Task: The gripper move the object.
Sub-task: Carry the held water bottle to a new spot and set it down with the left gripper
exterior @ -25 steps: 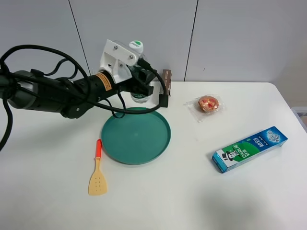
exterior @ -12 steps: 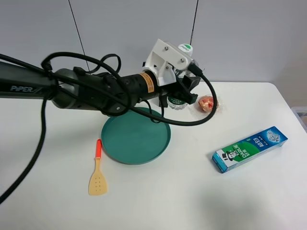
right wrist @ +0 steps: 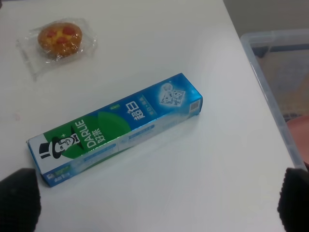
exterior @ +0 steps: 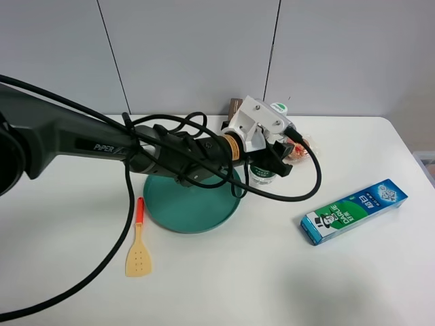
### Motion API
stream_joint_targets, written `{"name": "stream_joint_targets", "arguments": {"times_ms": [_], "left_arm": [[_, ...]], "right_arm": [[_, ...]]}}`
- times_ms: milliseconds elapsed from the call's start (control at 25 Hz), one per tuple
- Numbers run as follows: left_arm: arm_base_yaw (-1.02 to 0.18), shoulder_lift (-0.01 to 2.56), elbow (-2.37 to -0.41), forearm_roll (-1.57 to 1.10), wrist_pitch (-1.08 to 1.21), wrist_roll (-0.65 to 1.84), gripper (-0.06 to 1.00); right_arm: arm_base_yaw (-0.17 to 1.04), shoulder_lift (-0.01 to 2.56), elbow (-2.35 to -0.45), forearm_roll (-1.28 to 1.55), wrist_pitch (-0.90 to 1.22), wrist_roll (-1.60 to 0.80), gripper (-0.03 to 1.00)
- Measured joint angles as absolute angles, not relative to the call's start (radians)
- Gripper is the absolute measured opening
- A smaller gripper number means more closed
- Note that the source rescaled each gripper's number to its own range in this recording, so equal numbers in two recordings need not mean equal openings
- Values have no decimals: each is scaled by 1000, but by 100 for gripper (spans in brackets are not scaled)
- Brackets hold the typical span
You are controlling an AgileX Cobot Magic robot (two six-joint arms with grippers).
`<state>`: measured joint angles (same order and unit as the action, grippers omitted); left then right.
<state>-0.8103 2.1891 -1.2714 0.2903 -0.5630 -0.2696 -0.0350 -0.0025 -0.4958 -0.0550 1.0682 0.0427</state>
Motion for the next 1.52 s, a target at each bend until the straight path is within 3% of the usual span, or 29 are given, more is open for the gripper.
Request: {"name": "stream_joint_targets", "arguments": {"times_ms": [560,1360,1480,1520], "left_arm": [[-810,2273,-1272,292,-727,-270,6],[-810,2323,-1274,290,-735,-270,6],[-810,2319,-1277,290,-763,-284,69],[-810,2315,-1278,290,-765,-290,83]], "right_arm": [[-35,-2,-496,-55,1068,43,100],[-35,-2,-496,-55,1068,43,100],[-35,-2,-496,-55,1068,43,100],[-35,-2,-496,-55,1068,43,100]]}}
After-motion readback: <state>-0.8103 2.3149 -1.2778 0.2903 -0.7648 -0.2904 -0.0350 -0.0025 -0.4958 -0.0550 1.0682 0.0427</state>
